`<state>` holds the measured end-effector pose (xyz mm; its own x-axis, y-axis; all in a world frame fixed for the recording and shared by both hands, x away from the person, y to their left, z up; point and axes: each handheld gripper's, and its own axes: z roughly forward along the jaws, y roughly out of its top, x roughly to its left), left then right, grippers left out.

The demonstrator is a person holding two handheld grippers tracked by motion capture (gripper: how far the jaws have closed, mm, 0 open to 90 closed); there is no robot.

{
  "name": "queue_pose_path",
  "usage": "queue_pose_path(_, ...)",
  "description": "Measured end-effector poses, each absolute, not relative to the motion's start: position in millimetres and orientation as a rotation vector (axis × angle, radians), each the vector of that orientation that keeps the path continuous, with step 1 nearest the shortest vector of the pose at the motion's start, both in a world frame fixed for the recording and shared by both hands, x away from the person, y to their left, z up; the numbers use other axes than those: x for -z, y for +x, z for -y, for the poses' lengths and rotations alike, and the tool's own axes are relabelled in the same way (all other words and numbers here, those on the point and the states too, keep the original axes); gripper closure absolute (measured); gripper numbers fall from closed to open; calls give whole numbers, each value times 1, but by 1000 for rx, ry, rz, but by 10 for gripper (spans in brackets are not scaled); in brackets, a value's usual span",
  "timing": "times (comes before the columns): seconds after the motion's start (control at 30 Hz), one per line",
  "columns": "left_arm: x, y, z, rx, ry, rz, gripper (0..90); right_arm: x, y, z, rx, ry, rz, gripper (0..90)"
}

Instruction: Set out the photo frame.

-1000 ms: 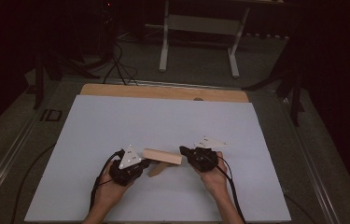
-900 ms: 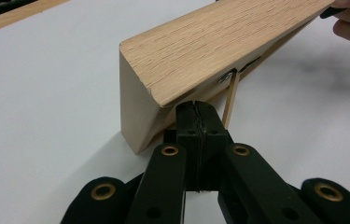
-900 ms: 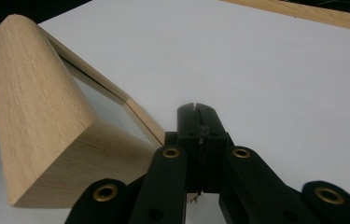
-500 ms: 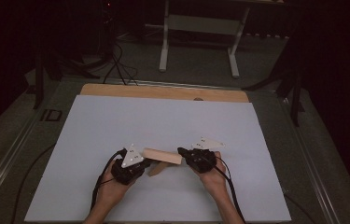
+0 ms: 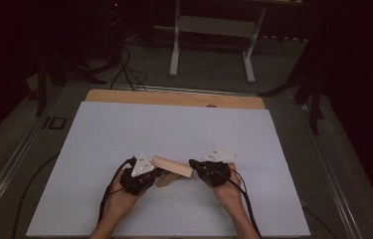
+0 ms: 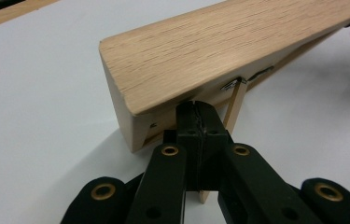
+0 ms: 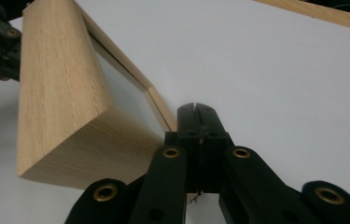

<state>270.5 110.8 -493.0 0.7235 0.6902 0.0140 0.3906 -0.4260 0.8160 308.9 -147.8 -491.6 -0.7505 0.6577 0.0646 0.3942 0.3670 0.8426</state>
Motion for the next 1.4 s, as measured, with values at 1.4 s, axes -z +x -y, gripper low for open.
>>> queue_pose_path(1.4,487,263,-93,-433,2082,-752,897,492,298,146,-1312,922,-2331,899)
